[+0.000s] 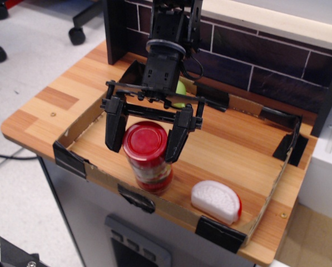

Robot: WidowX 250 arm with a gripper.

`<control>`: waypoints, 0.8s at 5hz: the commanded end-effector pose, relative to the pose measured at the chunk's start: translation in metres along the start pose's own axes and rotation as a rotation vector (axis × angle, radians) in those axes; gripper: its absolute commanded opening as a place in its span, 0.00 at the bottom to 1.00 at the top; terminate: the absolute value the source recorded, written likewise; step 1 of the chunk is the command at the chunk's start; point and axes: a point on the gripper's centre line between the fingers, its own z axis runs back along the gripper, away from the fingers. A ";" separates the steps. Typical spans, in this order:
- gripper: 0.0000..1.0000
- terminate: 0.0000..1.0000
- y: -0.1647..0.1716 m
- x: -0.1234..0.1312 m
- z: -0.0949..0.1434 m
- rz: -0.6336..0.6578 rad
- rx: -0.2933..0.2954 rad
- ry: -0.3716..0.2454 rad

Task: Upright basil bottle

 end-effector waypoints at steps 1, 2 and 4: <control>1.00 0.00 0.011 -0.008 0.040 0.028 -0.001 -0.170; 1.00 0.00 0.017 -0.028 0.070 0.050 0.030 -0.434; 1.00 0.00 0.021 -0.075 0.121 0.065 -0.071 -0.802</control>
